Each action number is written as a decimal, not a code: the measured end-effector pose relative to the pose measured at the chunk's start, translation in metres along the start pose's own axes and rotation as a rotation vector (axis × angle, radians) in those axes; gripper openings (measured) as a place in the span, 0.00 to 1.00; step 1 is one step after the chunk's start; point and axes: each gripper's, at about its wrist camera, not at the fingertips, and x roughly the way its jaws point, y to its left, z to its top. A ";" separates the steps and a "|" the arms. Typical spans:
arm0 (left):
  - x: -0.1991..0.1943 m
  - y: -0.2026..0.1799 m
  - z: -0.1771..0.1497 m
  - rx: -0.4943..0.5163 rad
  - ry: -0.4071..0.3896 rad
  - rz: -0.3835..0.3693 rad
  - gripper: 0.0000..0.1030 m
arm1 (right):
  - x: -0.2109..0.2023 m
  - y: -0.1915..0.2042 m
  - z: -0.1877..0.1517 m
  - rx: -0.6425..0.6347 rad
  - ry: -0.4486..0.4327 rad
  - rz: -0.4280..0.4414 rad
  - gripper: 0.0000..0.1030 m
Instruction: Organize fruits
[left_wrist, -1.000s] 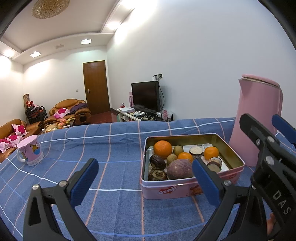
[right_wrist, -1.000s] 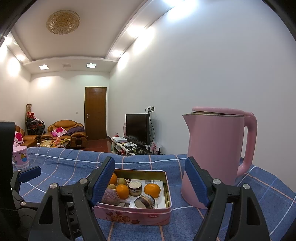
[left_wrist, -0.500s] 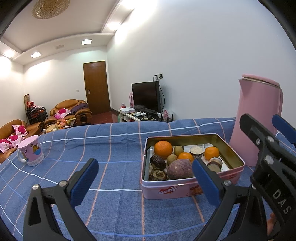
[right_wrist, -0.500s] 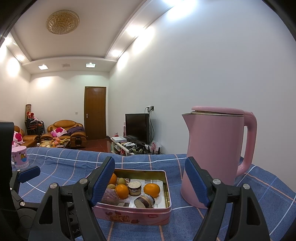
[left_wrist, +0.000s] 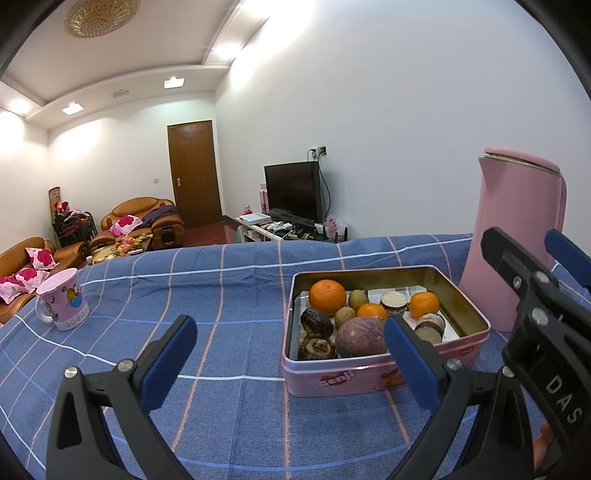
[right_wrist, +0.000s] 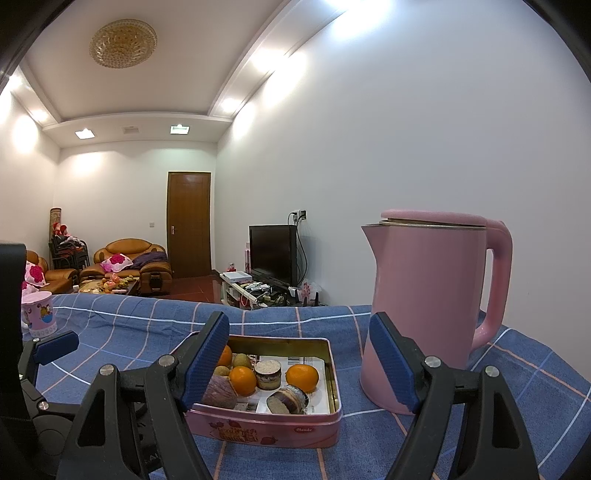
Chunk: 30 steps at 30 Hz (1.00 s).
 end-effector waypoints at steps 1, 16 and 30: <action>0.000 0.000 0.000 0.000 0.000 0.000 1.00 | 0.000 0.001 0.000 0.000 0.000 -0.001 0.77; 0.004 0.003 0.000 -0.012 0.028 0.025 1.00 | 0.000 0.001 -0.001 0.002 0.006 -0.001 0.77; 0.008 0.001 0.001 -0.018 0.033 0.031 1.00 | -0.001 0.003 -0.002 0.004 0.016 -0.010 0.77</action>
